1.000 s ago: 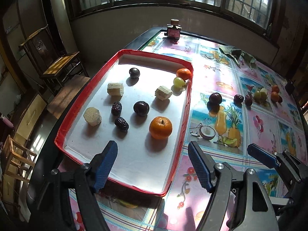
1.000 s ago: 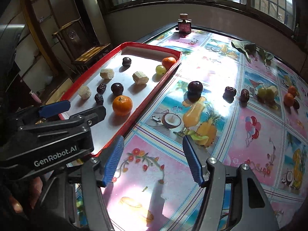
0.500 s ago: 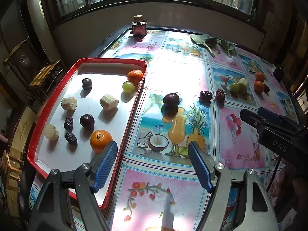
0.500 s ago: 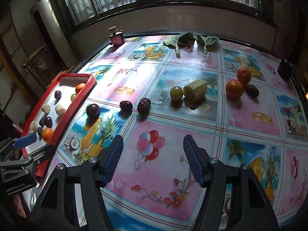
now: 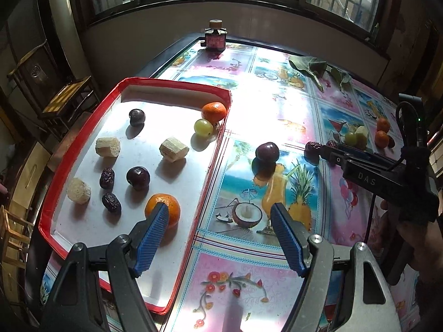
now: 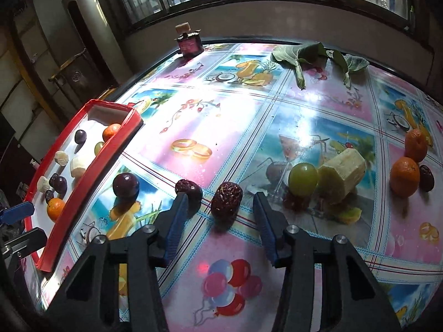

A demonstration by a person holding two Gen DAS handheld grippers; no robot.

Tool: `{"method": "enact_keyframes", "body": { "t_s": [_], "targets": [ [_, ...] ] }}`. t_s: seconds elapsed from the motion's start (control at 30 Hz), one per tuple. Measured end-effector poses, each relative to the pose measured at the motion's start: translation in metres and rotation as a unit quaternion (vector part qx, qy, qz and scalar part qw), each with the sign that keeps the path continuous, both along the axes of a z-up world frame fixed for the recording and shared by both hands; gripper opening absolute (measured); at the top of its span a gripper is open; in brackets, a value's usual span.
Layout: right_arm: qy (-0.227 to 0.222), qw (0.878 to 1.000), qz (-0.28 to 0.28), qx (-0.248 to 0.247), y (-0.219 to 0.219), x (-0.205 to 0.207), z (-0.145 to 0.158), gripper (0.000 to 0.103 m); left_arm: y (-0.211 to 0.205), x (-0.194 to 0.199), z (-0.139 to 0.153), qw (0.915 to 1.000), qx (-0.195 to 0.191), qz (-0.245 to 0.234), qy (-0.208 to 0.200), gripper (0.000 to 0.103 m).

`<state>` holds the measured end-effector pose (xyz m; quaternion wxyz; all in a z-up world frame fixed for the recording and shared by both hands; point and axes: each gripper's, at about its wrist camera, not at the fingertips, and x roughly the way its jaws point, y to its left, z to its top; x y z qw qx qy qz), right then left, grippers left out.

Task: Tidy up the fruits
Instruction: 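Grasp a dark date with the right tool while the left grasps a dark plum, then carry the date and plum into the red tray and open both tools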

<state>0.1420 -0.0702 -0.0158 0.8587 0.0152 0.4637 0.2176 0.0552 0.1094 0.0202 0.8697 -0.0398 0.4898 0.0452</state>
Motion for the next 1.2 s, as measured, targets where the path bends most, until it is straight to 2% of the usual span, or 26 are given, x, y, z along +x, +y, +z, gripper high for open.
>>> {"method": "enact_keyframes", "body": {
  "t_s": [0.13,0.2,0.33,0.47,0.57,0.7,0.77,0.87,0.9,1.0,1.07,1.13,1.2],
  "targets": [
    [-0.004,1.0,0.021,-0.009,0.004,0.001,-0.001,0.033,-0.002,0.006,-0.001,1.0,-0.001,-0.002,0.001,0.076],
    [-0.009,0.999,0.028,-0.022,0.005,0.0,-0.001,0.022,-0.003,0.011,0.0,1.0,0.002,-0.002,-0.003,0.076],
    [-0.008,0.999,0.019,-0.029,-0.005,-0.008,0.002,0.022,-0.006,0.03,0.002,0.9998,-0.015,-0.011,-0.003,0.076],
    [-0.005,1.0,0.007,-0.025,-0.025,-0.024,0.008,0.022,-0.026,0.051,0.003,0.9977,-0.025,-0.062,-0.015,0.076],
    [-0.001,1.0,0.002,-0.028,-0.037,-0.031,0.007,0.022,-0.041,0.068,-0.004,0.9944,0.013,-0.103,-0.016,0.076],
    [0.005,1.0,-0.01,-0.026,-0.05,-0.035,0.002,0.022,-0.048,0.085,-0.02,0.989,0.037,-0.143,0.002,0.076],
    [0.003,1.0,-0.016,-0.018,-0.054,-0.034,0.001,0.022,-0.048,0.091,-0.027,0.9885,0.033,-0.147,0.01,0.076],
    [0.002,1.0,-0.018,-0.015,-0.055,-0.033,0.001,0.022,-0.044,0.098,-0.035,0.9898,0.007,-0.14,0.022,0.073],
    [0.002,1.0,-0.016,-0.015,-0.054,-0.033,0.001,0.022,-0.044,0.1,-0.038,0.9904,0.004,-0.136,0.024,0.071],
    [0.004,1.0,-0.016,-0.014,-0.052,-0.032,0.001,0.022,-0.043,0.105,-0.05,0.9899,0.0,-0.134,0.045,0.051],
    [0.006,1.0,-0.019,-0.012,-0.052,-0.031,0.001,0.022,-0.041,0.104,-0.051,0.9907,-0.011,-0.13,0.039,0.036],
    [0.008,1.0,-0.02,-0.012,-0.051,-0.029,0.001,0.023,-0.041,0.105,-0.049,0.991,-0.018,-0.127,0.039,0.03],
    [0.006,1.0,-0.019,-0.02,-0.049,-0.028,0.001,0.023,-0.042,0.105,-0.048,0.9912,-0.016,-0.126,0.038,0.03]
  ]
}}
